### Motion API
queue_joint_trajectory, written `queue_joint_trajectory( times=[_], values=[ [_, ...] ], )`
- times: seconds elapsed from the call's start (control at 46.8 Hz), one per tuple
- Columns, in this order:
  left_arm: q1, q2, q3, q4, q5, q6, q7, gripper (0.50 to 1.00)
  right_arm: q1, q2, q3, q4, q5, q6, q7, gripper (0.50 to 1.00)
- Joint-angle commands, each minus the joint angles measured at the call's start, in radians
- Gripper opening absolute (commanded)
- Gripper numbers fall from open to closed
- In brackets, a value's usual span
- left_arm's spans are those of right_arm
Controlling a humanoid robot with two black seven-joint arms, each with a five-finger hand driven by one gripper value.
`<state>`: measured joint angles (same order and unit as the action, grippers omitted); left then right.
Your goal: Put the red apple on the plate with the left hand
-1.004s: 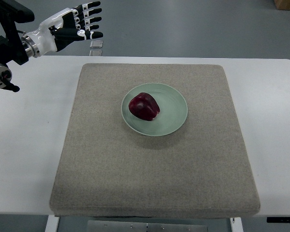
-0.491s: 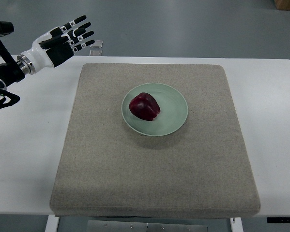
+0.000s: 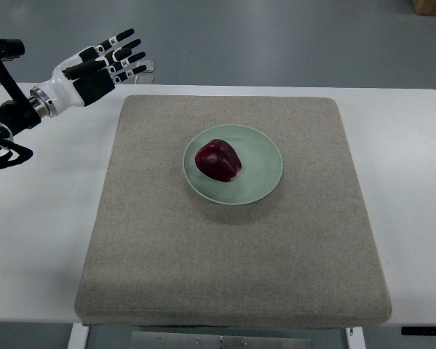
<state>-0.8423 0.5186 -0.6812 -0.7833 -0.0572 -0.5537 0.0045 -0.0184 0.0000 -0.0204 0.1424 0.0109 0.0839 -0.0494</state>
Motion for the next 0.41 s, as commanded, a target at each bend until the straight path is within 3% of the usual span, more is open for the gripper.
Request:
queue_joint_trajectory(
  times=[0.0,0.385],
  values=[
    [0.0,-0.009,0.002,-0.001,0.002,0.0,0.0,0.999,0.0,0.0,0.0,-0.004,0.0,-0.004,0.0,0.928],
    [0.0,-0.015,-0.005,0.001,0.002,-0.002,0.0,0.999,0.002,0.0,-0.001,0.005,-0.003,0.007,0.002,0.93]
  ],
)
